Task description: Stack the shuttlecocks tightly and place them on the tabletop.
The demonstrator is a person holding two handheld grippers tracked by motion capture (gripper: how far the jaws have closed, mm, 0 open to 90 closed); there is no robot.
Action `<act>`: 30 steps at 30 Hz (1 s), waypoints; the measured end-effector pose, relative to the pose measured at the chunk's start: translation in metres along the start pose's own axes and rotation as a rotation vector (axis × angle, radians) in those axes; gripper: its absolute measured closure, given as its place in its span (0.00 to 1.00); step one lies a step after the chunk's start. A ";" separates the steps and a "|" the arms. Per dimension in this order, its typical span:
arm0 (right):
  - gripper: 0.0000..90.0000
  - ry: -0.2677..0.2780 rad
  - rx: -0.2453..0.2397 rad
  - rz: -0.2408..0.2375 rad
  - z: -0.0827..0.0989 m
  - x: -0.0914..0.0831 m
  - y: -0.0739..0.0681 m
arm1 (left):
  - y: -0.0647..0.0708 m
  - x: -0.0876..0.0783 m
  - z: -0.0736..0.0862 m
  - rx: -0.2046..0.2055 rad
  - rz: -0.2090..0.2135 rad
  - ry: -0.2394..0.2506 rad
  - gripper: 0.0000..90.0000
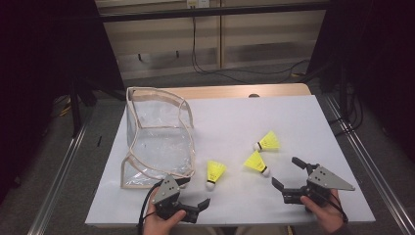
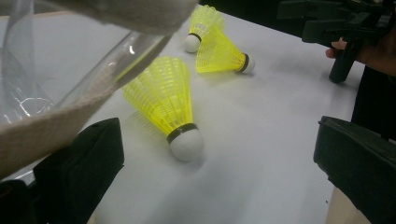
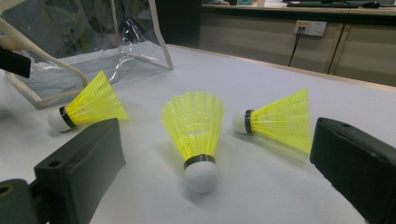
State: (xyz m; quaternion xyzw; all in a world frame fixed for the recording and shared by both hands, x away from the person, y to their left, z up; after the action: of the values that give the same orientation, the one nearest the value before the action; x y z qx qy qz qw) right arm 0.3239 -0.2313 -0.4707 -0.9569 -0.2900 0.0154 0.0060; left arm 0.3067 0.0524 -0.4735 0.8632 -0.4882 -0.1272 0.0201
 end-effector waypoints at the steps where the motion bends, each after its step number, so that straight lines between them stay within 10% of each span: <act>1: 0.02 0.000 -0.001 -0.001 0.000 0.000 0.000 | 0.001 0.001 0.000 0.000 -0.002 0.000 0.02; 30: 0.03 0.002 0.003 0.000 0.000 -0.002 0.000 | 0.011 0.020 -0.005 -0.048 -0.048 -0.048 0.02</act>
State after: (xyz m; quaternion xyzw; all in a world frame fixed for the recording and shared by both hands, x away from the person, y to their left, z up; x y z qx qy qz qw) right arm 0.3227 -0.2325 -0.4702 -0.9569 -0.2898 0.0148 0.0079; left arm 0.3082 0.0294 -0.4712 0.8706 -0.4645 -0.1600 0.0261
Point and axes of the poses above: each handheld gripper's, and its own axes: x roughly forward along the jaws, z roughly out of its underside, y roughly to its right, the point moved 9 cm from there along x, roughly forward along the jaws, and after that the axes turned 11 degrees about y, right-handed, at the moved point
